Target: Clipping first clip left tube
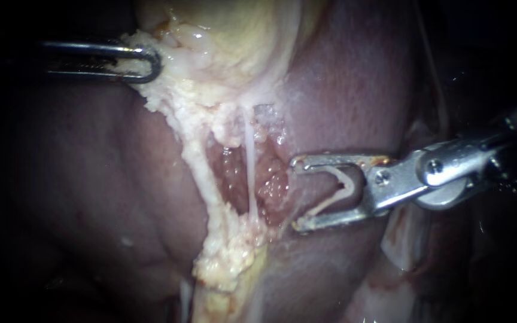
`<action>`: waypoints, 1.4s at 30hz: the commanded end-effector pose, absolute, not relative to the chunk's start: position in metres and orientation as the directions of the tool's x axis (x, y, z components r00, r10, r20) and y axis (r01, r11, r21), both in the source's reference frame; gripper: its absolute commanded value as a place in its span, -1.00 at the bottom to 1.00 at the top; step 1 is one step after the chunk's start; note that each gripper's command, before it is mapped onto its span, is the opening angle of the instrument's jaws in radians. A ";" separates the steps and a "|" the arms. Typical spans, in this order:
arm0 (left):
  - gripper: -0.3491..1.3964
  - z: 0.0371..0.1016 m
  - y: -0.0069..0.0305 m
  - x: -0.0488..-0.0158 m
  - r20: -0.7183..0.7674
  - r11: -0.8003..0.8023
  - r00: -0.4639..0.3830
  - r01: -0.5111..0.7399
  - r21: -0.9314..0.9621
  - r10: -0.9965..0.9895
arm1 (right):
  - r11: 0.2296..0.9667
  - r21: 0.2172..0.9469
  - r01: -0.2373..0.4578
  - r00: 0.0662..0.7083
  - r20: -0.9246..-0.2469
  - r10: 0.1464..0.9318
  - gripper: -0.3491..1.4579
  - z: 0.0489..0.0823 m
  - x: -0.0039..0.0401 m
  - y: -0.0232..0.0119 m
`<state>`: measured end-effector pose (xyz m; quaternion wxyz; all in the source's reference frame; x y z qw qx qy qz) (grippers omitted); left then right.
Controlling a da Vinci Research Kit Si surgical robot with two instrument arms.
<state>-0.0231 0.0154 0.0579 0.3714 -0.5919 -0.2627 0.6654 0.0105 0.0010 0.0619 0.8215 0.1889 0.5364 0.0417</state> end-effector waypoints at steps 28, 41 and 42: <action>-1.00 0.0581 0.0154 -0.0234 -0.593 -0.587 -0.023 -0.185 -0.788 0.805 | 0.838 0.476 0.267 0.314 -0.865 0.391 -0.08 0.0661 0.0191 -0.0016; -1.00 0.0582 0.0155 -0.0234 -0.594 -0.587 -0.023 -0.185 -0.788 0.804 | 0.774 0.497 0.392 0.245 -0.868 0.432 -0.12 0.0647 0.0208 -0.0042; -1.00 0.0582 0.0155 -0.0234 -0.594 -0.587 -0.024 -0.185 -0.788 0.804 | 0.768 0.499 0.402 0.247 -0.866 0.434 -0.13 0.0644 0.0209 -0.0045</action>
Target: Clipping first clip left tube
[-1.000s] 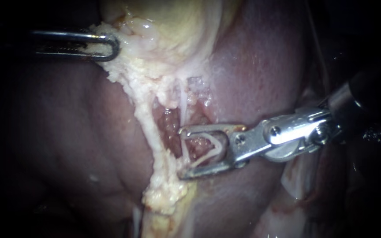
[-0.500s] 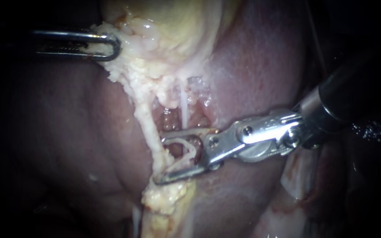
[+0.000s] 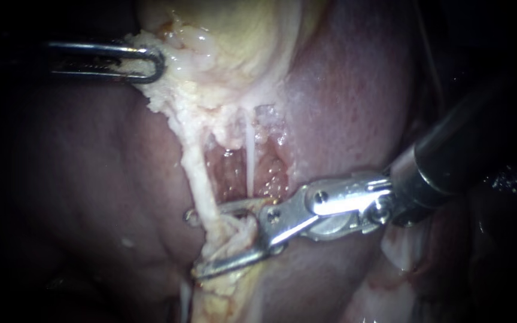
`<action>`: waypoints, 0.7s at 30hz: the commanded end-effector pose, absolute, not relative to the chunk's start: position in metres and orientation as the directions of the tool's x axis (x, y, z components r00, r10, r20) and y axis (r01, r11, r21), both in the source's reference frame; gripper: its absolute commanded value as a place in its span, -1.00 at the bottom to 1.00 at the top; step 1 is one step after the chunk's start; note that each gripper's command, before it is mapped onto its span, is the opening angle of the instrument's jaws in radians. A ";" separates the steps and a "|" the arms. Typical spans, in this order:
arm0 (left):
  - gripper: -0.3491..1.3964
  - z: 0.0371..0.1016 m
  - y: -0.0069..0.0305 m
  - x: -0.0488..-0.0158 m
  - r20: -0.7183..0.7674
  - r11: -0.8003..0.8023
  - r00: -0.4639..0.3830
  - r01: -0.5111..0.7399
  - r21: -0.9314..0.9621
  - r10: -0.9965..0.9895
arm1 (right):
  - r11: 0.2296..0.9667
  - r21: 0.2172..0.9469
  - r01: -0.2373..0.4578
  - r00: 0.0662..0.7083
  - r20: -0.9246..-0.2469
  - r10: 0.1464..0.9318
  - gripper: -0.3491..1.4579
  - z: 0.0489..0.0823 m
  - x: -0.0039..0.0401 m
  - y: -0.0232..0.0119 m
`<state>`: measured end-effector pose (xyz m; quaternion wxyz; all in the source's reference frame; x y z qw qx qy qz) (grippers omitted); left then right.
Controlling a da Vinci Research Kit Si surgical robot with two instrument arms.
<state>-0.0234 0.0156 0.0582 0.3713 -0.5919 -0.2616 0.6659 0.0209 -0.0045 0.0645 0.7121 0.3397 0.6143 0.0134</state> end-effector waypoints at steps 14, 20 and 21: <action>-1.00 0.0584 0.0156 -0.0233 -0.594 -0.587 -0.024 -0.184 -0.788 0.804 | 0.730 0.529 0.433 0.262 -0.849 0.459 -0.44 0.0629 0.0209 -0.0057; -1.00 0.0585 0.0157 -0.0233 -0.594 -0.587 -0.024 -0.184 -0.788 0.804 | 0.710 0.564 0.422 0.280 -0.826 0.490 -0.84 0.0630 0.0206 -0.0056; -1.00 0.0585 0.0157 -0.0233 -0.594 -0.587 -0.024 -0.184 -0.788 0.804 | 0.701 0.578 0.417 0.287 -0.816 0.502 -0.96 0.0631 0.0206 -0.0056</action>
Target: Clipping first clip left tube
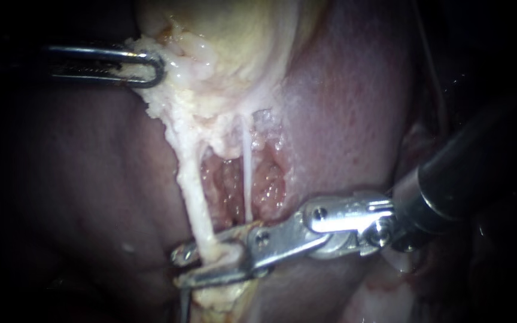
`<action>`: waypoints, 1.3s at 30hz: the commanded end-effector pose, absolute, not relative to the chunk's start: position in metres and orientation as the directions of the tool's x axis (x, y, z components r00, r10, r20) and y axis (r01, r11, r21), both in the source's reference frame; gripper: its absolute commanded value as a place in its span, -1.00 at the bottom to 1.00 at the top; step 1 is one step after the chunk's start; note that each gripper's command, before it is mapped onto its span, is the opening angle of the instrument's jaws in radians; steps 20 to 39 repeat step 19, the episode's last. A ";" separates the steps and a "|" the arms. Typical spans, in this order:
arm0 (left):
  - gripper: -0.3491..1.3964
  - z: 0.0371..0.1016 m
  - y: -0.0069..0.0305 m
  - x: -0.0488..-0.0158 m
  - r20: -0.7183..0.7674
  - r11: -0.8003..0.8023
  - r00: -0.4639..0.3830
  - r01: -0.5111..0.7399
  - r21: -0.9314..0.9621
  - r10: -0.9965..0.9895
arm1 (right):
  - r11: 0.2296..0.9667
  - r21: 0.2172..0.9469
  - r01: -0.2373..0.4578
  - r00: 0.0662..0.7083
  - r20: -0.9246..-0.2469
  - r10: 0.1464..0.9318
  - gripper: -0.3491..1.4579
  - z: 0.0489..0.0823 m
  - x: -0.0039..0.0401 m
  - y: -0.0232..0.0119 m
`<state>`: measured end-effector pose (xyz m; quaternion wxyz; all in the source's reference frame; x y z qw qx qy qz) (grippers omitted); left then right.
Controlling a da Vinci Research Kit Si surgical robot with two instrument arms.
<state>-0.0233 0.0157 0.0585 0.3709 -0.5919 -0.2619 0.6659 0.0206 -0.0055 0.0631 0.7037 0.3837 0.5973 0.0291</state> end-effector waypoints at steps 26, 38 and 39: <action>-1.00 0.0586 0.0157 -0.0233 -0.594 -0.587 -0.024 -0.184 -0.788 0.804 | 0.673 0.635 0.379 0.310 -0.773 0.554 -0.90 0.0638 0.0203 -0.0050; -1.00 0.0586 0.0157 -0.0233 -0.594 -0.587 -0.024 -0.184 -0.788 0.804 | 0.673 0.635 0.379 0.310 -0.773 0.554 -0.90 0.0638 0.0203 -0.0050; -1.00 0.0586 0.0157 -0.0233 -0.594 -0.587 -0.024 -0.184 -0.788 0.804 | 0.673 0.635 0.379 0.310 -0.773 0.554 -0.90 0.0638 0.0203 -0.0050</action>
